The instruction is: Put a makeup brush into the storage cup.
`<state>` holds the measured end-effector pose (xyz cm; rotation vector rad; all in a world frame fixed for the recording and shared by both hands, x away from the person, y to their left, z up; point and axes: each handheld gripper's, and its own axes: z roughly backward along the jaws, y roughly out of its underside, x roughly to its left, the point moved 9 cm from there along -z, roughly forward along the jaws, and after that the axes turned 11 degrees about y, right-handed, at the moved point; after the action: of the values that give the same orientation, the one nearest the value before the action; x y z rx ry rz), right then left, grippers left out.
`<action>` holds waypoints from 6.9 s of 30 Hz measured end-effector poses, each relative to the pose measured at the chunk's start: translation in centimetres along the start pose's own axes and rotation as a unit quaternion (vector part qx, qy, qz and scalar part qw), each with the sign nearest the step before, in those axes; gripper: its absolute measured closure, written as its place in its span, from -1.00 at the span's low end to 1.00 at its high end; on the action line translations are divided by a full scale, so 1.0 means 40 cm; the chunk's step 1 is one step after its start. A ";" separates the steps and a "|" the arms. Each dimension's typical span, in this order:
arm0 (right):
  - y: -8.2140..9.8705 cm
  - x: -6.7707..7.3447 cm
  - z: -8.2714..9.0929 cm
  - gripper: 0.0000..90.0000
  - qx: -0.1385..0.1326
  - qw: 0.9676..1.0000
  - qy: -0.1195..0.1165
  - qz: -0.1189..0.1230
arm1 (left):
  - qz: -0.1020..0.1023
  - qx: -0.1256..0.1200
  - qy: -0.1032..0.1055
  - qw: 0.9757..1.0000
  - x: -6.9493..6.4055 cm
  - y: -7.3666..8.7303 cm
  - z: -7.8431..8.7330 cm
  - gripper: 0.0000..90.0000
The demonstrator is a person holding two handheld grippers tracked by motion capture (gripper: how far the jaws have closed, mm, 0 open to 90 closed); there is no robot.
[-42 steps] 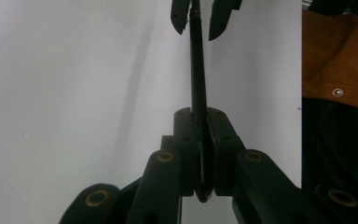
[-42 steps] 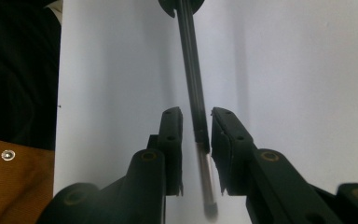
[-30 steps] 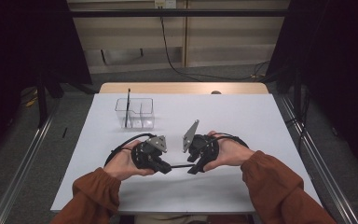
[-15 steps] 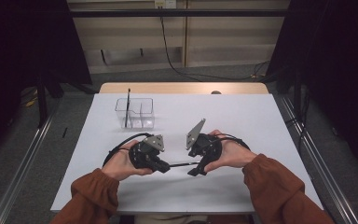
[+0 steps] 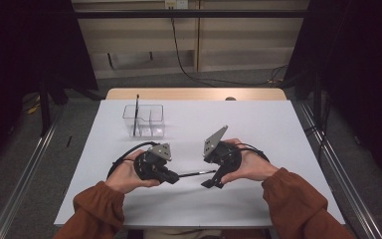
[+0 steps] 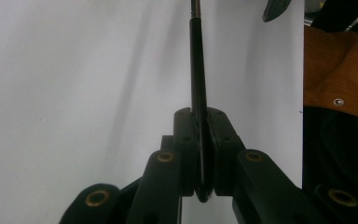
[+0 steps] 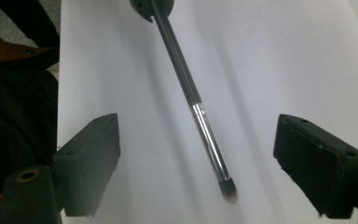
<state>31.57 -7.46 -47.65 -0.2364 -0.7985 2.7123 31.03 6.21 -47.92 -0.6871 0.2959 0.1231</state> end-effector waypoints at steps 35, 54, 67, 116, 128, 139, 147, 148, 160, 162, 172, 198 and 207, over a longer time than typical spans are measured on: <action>0.063 -0.021 0.049 -0.82 -0.058 0.996 0.032 -0.065 | 0.023 -0.058 -0.021 0.998 -0.009 0.044 0.057 0.86; 0.041 0.005 0.064 -0.93 -0.123 0.990 0.020 -0.072 | 0.021 -0.143 -0.041 0.989 -0.006 0.058 0.076 0.86; 0.030 -0.002 0.077 -0.94 -0.214 0.969 0.035 -0.121 | 0.022 -0.193 -0.052 0.980 -0.006 0.056 0.087 0.86; -0.043 -0.003 0.106 -0.33 -0.339 0.927 0.012 -0.159 | -0.048 -0.296 -0.047 0.953 -0.046 -0.032 0.040 0.86; -0.040 -0.005 0.117 0.31 -0.345 0.923 -0.014 -0.170 | -0.053 -0.277 -0.037 0.959 -0.050 -0.026 0.014 0.86; -0.038 -0.002 0.120 0.63 -0.347 0.921 -0.038 -0.173 | -0.056 -0.271 -0.029 0.961 -0.053 -0.023 0.003 0.86; -0.040 -0.004 0.124 0.74 -0.354 0.916 -0.049 -0.182 | -0.052 -0.267 -0.024 0.962 -0.048 -0.022 -0.007 0.86; -0.040 -0.004 0.124 0.75 -0.354 0.916 -0.050 -0.181 | -0.054 -0.266 -0.025 0.962 -0.047 -0.022 -0.008 0.86; -0.050 0.007 0.135 0.86 -0.361 0.911 -0.079 -0.186 | -0.047 -0.261 -0.033 0.964 -0.040 -0.025 -0.018 0.81; -0.051 0.006 0.137 0.87 -0.361 0.911 -0.077 -0.184 | -0.045 -0.262 -0.036 0.963 -0.036 -0.025 -0.016 0.79; -0.046 -0.008 0.152 0.87 -0.365 0.909 -0.062 -0.189 | -0.029 -0.279 -0.061 0.958 -0.018 -0.024 0.003 0.36; -0.031 -0.038 0.168 0.86 -0.332 0.921 -0.040 -0.198 | 0.014 -0.321 -0.101 0.942 -0.008 -0.036 0.054 -0.82; -0.016 -0.056 0.185 0.86 -0.316 0.929 -0.020 -0.192 | 0.034 -0.328 -0.099 0.939 0.005 -0.027 0.071 -0.94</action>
<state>32.04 -11.39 -40.97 -0.1386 -1.5349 2.0345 32.10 7.22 -45.25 -1.3174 0.0764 0.3645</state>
